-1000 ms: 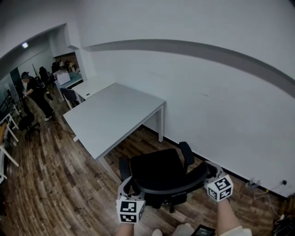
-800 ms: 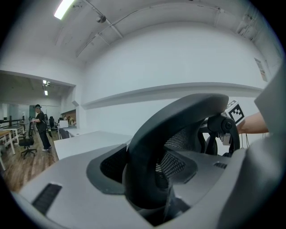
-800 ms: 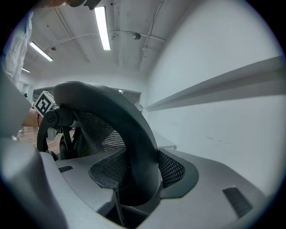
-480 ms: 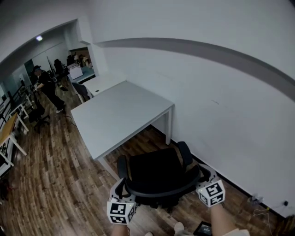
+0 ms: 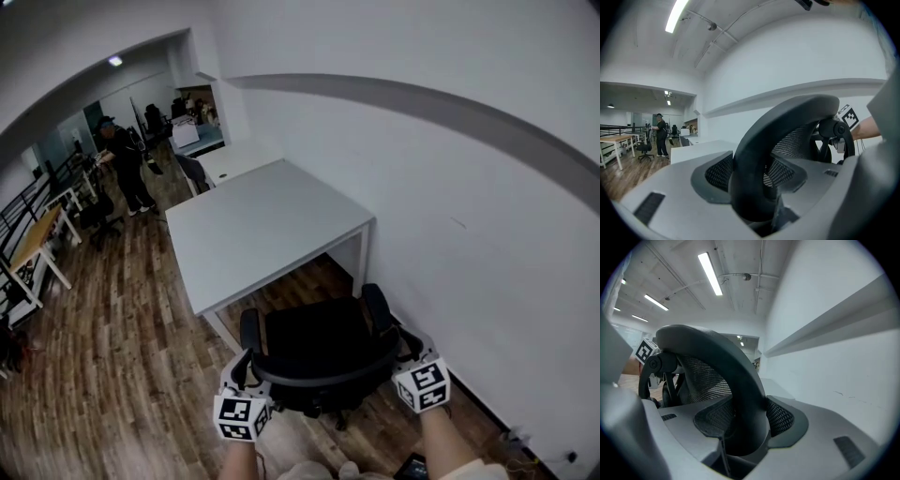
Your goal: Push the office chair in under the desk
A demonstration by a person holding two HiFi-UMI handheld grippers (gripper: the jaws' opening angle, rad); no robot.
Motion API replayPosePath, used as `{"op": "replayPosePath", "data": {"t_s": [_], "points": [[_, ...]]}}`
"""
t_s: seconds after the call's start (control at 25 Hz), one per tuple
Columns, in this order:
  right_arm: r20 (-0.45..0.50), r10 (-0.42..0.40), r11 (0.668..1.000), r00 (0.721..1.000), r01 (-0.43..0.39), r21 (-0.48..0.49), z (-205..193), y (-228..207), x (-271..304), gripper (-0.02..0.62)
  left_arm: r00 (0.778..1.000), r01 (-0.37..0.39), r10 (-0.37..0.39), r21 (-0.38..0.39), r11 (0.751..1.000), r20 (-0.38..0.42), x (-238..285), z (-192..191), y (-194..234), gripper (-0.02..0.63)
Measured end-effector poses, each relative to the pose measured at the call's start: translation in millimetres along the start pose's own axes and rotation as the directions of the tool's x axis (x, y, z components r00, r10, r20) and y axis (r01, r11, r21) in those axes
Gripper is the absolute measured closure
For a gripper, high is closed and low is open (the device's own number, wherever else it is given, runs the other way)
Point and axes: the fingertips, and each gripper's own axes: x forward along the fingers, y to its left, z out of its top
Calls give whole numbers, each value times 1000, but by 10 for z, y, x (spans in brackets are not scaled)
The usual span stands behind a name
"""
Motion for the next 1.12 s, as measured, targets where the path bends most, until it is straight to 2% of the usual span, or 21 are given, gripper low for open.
{"op": "replayPosePath", "data": {"t_s": [0.84, 1.12], "points": [[51, 115, 991, 992, -111, -69, 160, -743, 932, 370, 989, -148, 148, 3, 989, 26, 797, 236, 29, 388], [59, 151, 986, 987, -146, -81, 204, -944, 1244, 370, 981, -190, 190, 8, 982, 36, 1071, 202, 88, 387]]}}
